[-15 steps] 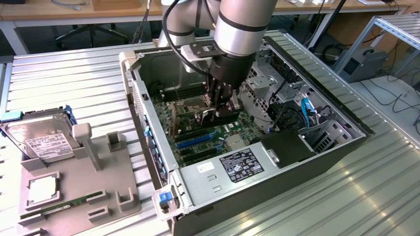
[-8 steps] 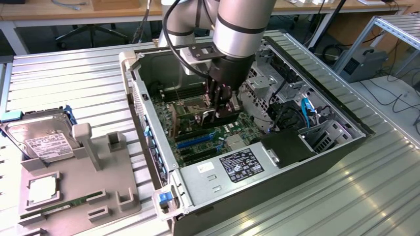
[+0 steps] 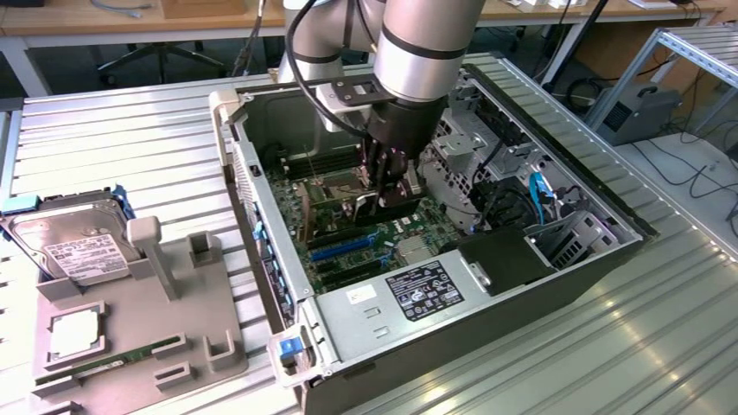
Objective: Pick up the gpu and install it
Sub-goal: 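Insert the gpu into the slot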
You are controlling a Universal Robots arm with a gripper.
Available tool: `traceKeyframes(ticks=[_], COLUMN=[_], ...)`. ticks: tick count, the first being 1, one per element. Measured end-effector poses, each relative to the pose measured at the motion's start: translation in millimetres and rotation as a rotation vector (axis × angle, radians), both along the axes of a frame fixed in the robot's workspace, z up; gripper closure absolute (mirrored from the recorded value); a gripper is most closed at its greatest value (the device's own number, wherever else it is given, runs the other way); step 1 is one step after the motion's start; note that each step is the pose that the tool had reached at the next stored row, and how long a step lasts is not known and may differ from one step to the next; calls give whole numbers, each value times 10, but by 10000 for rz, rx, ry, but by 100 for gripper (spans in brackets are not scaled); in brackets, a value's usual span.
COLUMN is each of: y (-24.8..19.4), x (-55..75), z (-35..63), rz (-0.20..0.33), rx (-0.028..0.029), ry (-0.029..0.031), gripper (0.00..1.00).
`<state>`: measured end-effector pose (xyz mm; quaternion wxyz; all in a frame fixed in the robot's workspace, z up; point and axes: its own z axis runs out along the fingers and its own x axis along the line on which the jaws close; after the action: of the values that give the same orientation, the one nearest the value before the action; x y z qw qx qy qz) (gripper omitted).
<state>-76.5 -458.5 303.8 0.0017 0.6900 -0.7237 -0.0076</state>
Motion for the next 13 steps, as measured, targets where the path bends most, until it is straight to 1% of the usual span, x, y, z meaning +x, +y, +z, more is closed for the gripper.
traceKeyframes(ticks=[3, 5, 8, 9, 11, 13], y=[0, 0, 0, 0, 0, 0], x=[-2, -17, -69, -76, -99, -116], z=[0, -3, -21, -30, -71, -110], rz=[-1, -1, 0, -1, 0, 0], rx=[0, 2, 3, 2, 0, 0], ry=[-2, -31, -124, -142, -225, -291], gripper=[73, 73, 73, 73, 73, 73])
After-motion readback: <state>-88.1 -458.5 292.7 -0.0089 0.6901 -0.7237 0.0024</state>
